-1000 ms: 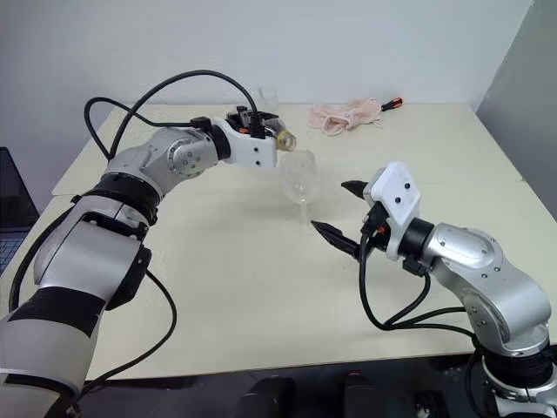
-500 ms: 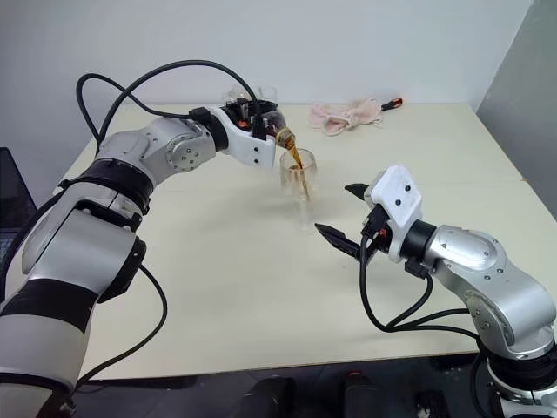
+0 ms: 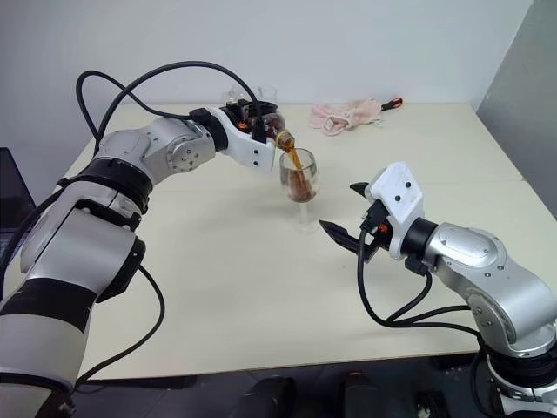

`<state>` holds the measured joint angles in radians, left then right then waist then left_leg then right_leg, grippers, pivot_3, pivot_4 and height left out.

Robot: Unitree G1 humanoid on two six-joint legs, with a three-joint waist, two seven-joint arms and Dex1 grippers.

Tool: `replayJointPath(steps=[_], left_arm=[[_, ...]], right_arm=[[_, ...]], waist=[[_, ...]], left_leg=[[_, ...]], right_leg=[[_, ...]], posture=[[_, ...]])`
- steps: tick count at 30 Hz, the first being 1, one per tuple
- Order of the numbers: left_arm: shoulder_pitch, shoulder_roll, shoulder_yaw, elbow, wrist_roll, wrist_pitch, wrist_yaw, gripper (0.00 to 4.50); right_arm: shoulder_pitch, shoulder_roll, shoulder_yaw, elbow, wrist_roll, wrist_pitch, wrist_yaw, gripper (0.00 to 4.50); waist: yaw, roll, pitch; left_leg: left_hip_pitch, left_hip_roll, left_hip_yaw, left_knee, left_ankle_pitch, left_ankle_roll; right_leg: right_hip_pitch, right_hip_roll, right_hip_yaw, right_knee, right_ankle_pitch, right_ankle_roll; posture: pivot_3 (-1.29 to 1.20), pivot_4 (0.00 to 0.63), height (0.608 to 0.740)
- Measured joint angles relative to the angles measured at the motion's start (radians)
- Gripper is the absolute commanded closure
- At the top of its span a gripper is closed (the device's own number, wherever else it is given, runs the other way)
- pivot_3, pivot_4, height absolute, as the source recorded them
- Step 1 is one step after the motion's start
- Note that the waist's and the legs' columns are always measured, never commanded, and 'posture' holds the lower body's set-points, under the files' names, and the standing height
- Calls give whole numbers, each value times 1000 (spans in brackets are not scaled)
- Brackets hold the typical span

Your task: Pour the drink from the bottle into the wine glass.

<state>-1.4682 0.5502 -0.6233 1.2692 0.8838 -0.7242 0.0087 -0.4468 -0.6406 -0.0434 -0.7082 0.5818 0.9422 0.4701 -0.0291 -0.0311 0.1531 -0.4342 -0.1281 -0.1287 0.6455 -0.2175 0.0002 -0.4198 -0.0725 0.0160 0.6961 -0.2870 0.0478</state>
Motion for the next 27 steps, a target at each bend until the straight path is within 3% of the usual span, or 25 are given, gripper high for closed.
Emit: replayJointPath(steps=[20,27], left_arm=[[-16,5,3,21,2,0,-3,3078],[55,-52,281,37,-353,37,-367,3080]], right_arm=[[2,0,-5,8,-1,5,-13,0],[-15,1,12,37,-10,-1,-8,0]], waist=[[0,0,0],[-2,0,0]], left_leg=[[0,0,0,0,0,0],[0,0,0,1,0,0]], right_leg=[[0,0,0,0,0,0],[0,0,-1,1,0,0]], posture=[[0,150,740],[0,150,740]])
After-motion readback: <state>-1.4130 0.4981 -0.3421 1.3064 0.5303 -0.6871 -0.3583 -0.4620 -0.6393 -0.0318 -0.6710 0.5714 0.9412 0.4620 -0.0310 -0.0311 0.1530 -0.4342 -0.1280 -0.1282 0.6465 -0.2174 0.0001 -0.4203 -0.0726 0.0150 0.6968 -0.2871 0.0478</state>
